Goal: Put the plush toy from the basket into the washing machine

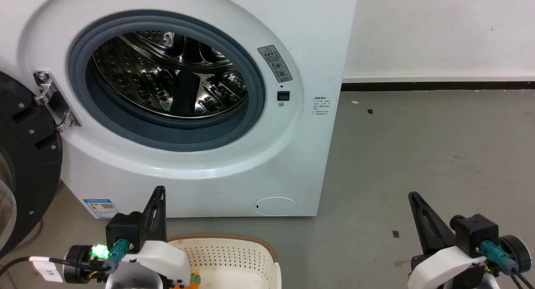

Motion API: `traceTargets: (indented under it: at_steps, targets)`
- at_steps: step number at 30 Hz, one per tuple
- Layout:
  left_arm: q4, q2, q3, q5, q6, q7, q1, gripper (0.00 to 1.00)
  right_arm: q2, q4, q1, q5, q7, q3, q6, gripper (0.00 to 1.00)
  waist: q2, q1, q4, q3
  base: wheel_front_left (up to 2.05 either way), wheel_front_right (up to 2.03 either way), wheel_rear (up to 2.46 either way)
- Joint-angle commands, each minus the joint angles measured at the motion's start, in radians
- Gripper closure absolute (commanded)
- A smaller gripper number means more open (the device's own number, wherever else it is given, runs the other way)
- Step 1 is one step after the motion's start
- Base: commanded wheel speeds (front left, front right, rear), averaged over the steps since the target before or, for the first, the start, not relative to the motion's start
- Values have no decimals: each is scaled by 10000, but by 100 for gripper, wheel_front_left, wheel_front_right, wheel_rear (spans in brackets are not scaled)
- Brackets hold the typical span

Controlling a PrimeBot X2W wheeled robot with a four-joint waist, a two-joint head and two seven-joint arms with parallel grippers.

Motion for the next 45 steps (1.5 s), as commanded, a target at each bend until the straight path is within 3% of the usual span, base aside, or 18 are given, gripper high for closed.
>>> traceTargets:
  at_steps: [1,17,18,45]
  targets:
    - [-47,1,7,16,-43,3,141,100,-4,26,-121,-78,14,-3,6,100,0,0,0,0,0,0,0]
    - [-47,1,7,16,-43,3,141,100,-4,26,-121,-78,14,-3,6,100,0,0,0,0,0,0,0]
    - [0,0,4,0,0,0,0,0,0,0,0,0,0,0,0,0,0,0,0,0,0,0,0]
    - [1184,0,-194,-423,132,-487,-625,0,-1,-420,-208,759,-486,-231,1,0,0,0,-32,642,0,0,0]
